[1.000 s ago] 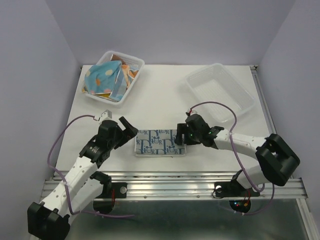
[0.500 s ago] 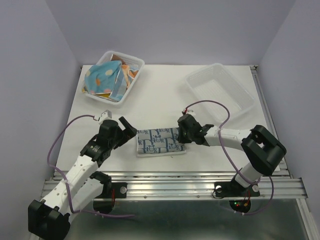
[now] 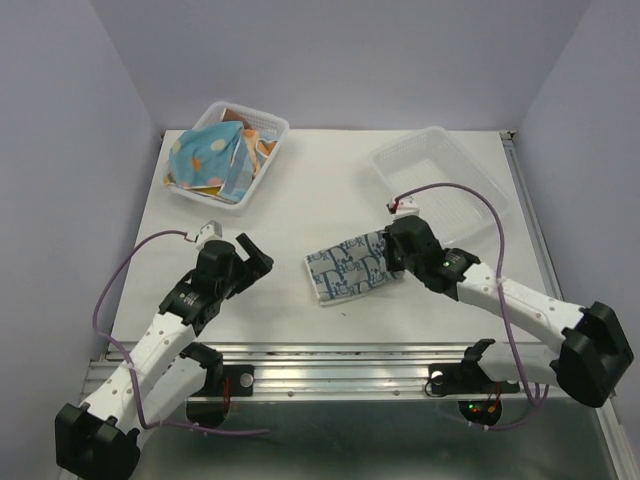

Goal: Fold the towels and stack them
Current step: Neatly place the folded towel into the bin

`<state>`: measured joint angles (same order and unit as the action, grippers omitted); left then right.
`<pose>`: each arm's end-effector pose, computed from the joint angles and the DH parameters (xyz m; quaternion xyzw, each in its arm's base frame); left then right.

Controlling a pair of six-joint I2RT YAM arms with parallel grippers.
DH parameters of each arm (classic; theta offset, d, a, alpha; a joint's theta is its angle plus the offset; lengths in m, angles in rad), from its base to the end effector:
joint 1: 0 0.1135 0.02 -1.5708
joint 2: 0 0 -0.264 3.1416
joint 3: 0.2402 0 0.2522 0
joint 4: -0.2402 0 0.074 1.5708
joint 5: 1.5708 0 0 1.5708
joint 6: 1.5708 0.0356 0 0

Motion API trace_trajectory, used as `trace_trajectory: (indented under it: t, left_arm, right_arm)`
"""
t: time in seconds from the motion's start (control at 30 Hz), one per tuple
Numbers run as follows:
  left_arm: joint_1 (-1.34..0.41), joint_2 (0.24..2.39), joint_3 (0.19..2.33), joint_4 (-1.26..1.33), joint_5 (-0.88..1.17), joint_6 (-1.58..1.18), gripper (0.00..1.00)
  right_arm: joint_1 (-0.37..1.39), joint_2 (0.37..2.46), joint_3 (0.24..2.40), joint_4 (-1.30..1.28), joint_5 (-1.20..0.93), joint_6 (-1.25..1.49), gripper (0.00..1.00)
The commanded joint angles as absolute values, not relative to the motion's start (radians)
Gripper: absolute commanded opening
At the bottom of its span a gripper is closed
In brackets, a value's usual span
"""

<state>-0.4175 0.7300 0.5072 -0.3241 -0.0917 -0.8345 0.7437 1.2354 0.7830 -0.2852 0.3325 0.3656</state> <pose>0.1557 -0.0655 0.2370 -0.2022 0.8474 -0.2543 0.4200 0.1987 0.1670 0.2373 -0.1037 0.8984 0.0815 0.4189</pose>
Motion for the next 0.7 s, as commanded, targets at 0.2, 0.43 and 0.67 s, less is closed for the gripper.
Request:
trace_trajectory:
  t: [0.2, 0.43, 0.67]
  left_arm:
    - [-0.419, 0.732, 0.561, -0.313, -0.133, -0.807, 0.99]
    - [-0.419, 0.796, 0.612, -0.324, -0.169, -0.792, 0.99]
    - [-0.419, 0.865, 0.681, -0.325, -0.221, -0.776, 0.99]
  right_arm:
    - [0.628, 1.039, 0.861, -0.445, 0.374, -0.171, 0.01]
    - [0.523, 0.993, 0.906, -0.488, 0.158, -0.533, 0.01]
    - [0.492, 0.923, 0.994, -0.534, 0.057, -0.802, 0.01]
